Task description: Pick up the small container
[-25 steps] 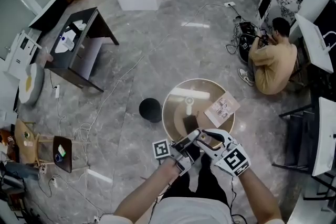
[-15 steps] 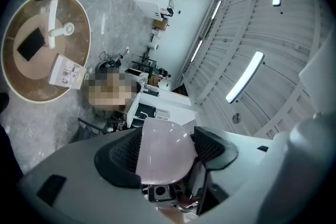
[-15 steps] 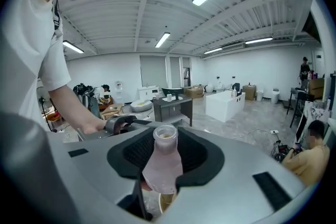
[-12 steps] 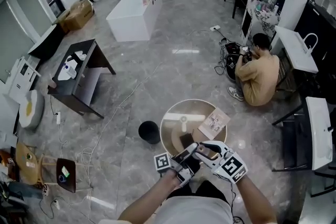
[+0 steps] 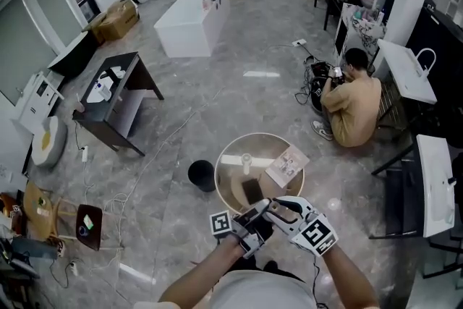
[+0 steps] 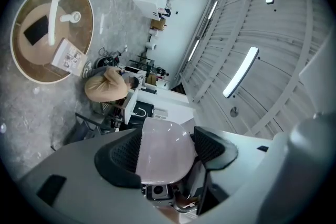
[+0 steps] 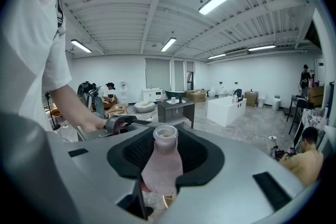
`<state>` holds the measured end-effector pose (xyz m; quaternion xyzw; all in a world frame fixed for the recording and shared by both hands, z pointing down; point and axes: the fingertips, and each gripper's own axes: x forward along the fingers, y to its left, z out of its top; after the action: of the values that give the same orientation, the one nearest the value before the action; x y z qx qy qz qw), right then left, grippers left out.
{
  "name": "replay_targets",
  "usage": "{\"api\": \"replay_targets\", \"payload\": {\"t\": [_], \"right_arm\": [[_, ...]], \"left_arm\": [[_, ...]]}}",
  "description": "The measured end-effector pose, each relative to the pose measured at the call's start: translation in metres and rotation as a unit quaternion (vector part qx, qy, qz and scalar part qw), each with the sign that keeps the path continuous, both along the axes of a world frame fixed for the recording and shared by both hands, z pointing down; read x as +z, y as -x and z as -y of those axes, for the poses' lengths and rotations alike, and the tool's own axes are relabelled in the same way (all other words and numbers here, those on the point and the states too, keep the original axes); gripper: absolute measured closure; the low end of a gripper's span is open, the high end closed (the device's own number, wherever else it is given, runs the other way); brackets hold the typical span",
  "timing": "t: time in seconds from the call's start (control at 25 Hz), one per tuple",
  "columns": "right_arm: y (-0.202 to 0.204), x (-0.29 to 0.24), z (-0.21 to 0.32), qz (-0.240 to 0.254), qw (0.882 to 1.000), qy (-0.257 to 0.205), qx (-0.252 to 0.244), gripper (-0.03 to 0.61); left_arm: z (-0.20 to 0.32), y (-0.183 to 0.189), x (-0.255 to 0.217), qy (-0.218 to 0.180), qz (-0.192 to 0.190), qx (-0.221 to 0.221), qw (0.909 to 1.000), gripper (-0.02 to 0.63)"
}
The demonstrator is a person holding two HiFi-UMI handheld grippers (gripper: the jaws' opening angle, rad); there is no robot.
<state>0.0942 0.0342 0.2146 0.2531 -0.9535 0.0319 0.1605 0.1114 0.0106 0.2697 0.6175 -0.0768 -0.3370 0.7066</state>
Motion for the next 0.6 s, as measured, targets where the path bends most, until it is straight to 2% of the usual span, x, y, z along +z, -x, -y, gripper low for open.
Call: {"api": "replay_targets", "payload": {"t": [0.28, 0.44, 0.6], "right_arm": [[-0.034, -0.005, -0.063, 0.009, 1.000, -0.002, -0.018, 0.428], [-0.038, -0.010, -0.089, 0.016, 0.999, -0.007, -0.030, 0.428], [-0.033, -0.018, -0.110, 0.029, 0.999, -0.005, -0.036, 0.428]], "left_arm": [[-0.063, -0.035, -0.003, 0.008, -0.015, -0.017, 0.9997, 0.291], [-0.089, -0.038, -0.010, 0.009, -0.021, -0.029, 0.9993, 0.291], [-0.111, -0.032, -0.017, 0.005, -0.011, -0.035, 0.9993, 0.291]]}}
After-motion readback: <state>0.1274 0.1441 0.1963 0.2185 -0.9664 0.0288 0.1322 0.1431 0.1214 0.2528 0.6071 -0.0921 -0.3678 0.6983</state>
